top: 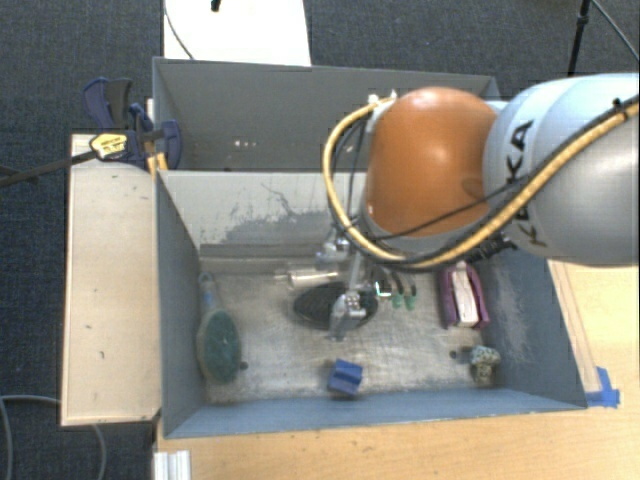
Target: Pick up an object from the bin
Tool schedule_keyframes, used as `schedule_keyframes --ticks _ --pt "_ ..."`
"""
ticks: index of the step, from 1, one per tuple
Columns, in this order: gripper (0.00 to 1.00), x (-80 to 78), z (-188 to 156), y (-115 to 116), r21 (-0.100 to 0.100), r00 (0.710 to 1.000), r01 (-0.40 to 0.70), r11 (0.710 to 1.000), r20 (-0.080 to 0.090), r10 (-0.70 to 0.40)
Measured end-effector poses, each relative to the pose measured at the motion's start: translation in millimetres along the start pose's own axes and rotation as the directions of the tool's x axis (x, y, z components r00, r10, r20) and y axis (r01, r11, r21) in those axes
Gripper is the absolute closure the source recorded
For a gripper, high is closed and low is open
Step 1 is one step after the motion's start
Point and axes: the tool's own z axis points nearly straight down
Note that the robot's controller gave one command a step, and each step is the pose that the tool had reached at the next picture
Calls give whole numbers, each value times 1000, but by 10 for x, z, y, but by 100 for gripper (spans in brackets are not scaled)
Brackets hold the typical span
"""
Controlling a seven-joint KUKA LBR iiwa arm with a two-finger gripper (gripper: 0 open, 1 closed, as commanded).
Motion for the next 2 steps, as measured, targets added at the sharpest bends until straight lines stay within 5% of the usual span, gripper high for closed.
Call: schedule_keyframes --ticks 1,2 --pt "0 -620 1358 -550 -2 997 81 997 17 -81" --pt "0 -684 1305 -621 -2 1000 6 1000 2 -6"
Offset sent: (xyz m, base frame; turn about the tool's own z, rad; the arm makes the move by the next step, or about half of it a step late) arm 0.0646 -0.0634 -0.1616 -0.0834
